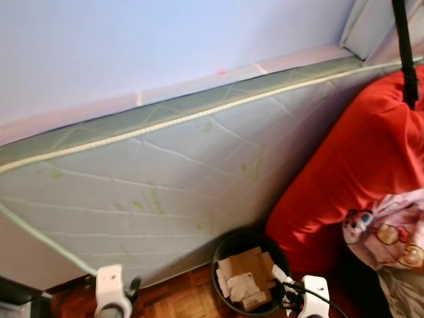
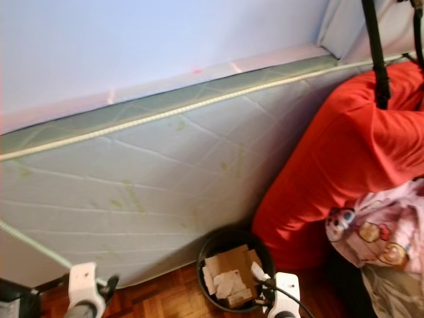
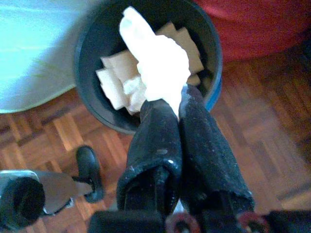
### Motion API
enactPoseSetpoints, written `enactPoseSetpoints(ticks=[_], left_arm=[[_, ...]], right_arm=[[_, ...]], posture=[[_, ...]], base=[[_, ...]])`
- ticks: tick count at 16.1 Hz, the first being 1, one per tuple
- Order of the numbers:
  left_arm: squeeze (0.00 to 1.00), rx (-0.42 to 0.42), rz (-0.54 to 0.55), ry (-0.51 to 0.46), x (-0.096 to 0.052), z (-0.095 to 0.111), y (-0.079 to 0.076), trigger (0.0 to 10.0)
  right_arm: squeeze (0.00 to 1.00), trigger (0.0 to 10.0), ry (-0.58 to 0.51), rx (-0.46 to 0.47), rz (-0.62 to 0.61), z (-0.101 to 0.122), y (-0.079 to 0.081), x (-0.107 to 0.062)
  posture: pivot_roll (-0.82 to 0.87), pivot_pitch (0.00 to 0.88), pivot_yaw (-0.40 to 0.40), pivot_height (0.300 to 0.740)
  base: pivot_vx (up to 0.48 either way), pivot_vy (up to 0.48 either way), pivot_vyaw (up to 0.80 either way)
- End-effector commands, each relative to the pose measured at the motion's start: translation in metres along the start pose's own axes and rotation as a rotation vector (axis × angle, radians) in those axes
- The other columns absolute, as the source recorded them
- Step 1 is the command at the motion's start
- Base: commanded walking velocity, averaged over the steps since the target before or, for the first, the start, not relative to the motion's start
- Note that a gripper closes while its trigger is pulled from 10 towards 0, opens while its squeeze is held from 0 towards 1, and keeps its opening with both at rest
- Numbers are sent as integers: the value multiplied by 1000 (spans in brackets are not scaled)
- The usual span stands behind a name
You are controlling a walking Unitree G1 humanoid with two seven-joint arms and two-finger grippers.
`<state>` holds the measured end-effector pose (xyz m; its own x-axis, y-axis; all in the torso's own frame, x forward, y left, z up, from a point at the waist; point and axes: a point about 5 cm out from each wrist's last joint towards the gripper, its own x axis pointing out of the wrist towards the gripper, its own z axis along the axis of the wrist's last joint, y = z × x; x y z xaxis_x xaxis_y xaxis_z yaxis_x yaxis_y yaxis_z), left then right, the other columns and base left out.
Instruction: Clean up the room
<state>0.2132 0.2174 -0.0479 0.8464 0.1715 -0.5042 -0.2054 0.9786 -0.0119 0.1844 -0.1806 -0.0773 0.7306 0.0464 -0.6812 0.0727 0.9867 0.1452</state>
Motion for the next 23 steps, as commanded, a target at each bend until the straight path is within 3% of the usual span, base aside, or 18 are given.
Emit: enactPoseSetpoints(ticks=[1, 3, 4, 5, 8, 10, 15, 17, 23], left_arm=[[0, -21, -2, -82, 0, 9, -4, 10000], [0, 11, -64, -161, 2, 22, -11, 10000], [0, 21, -89, -161, 1, 22, -12, 10000], [0, 46, -130, -180, 0, 23, -13, 10000], [0, 43, -118, -255, -2, 33, -7, 10000], [0, 62, -164, -310, -4, 42, -14, 10000], [0, 23, -85, -424, -5, 64, -10, 10000], [0, 60, -120, -421, -7, 63, -14, 10000], [0, 48, -106, -408, -8, 65, -11, 10000]], right_arm=[[0, 10000, -22, 19, 13, -2, 2, -2], [0, 10000, -58, 31, 22, -2, 2, -4], [0, 10000, -124, 25, 40, 20, 7, 4], [0, 10000, -279, 10, 75, 68, 19, 15], [0, 10000, -344, 4, 77, 78, 19, 14], [0, 10000, -401, -20, 106, 87, 21, 12], [0, 10000, -430, -32, 97, 91, 19, 10], [0, 10000, -424, -40, 88, 87, 19, 9], [0, 10000, -389, -55, 95, 78, 23, 9]], posture=[[12, 136, -1, 740], [5, 127, -4, 740], [3, 125, -4, 740], [-1, 120, -3, 740], [6, 116, -8, 740], [5, 134, -12, 740], [21, 200, -25, 740], [18, 212, -16, 740], [19, 228, -10, 700]], base=[[0, 0, 0], [0, 0, 0], [0, 0, 0], [0, 0, 0], [0, 0, 0], [0, 0, 0], [0, 0, 0], [0, 0, 0], [0, 0, 0]])
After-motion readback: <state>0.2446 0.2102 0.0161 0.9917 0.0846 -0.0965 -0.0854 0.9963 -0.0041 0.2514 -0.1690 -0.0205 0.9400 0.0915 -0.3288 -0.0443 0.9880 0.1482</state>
